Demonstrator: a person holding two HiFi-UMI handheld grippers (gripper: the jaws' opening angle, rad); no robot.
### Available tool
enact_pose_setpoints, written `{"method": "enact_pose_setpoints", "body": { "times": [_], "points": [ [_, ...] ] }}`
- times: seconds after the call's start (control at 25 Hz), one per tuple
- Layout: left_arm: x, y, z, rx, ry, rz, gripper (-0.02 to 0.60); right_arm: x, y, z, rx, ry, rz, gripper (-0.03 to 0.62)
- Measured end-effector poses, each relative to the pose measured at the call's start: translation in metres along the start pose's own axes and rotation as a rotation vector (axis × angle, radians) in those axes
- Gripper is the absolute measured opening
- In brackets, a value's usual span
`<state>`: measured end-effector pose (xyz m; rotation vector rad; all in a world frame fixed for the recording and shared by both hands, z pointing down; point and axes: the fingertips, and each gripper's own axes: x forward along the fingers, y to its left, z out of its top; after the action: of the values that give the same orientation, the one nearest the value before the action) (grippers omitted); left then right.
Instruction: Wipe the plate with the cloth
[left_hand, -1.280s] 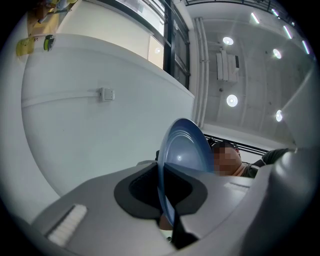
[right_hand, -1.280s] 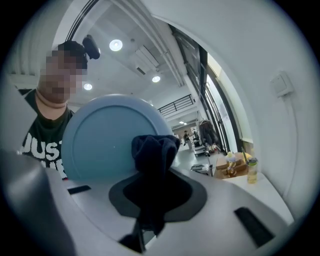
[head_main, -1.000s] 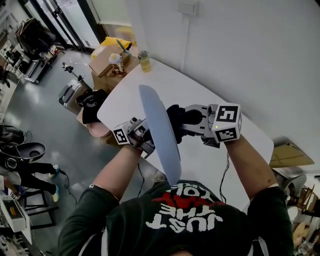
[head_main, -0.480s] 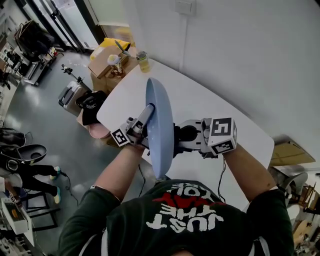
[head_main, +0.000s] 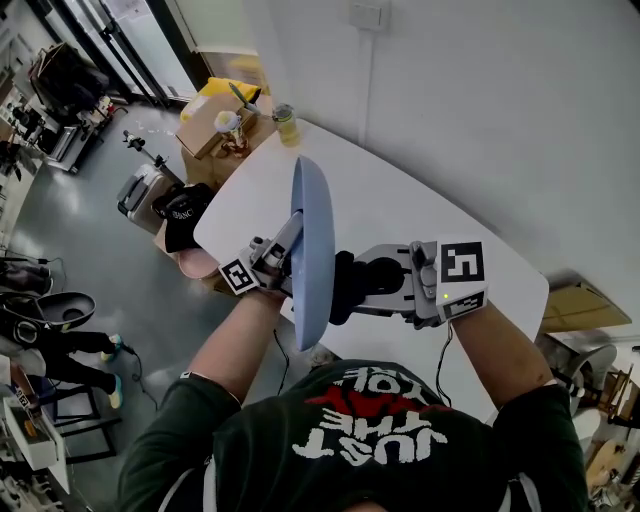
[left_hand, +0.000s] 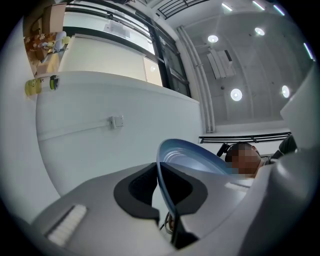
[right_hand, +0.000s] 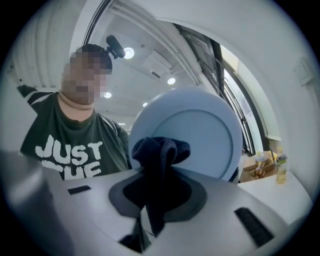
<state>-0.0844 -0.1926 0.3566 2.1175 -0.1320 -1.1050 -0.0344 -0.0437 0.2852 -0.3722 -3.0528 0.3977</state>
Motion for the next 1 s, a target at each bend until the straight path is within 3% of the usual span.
{"method": "enact_pose_setpoints", "body": {
  "times": [0.32,0.6,0.8,1.0],
  "points": [
    [-0.003,-0.004,-0.02,-0.015,0.096,-0.032,0.021,-0.017,-0.002,0.035,-0.009,-0.148,-0.016,0.048],
    [0.009,-0.028,-0.046,-0.024,0.168,-0.081,0.021,-0.03,-0.017,0.057,0.007,-0.228,-0.136,0.048],
    [0.019,-0.034,-0.037,-0.023,0.108,-0.124,0.025,-0.028,-0.041,0.03,0.061,-0.173,-0.218,0.048],
    [0.017,-0.026,-0.026,-0.021,0.034,-0.069,0.025,-0.023,-0.041,-0.004,0.132,-0.112,-0.24,0.048]
  ]
}}
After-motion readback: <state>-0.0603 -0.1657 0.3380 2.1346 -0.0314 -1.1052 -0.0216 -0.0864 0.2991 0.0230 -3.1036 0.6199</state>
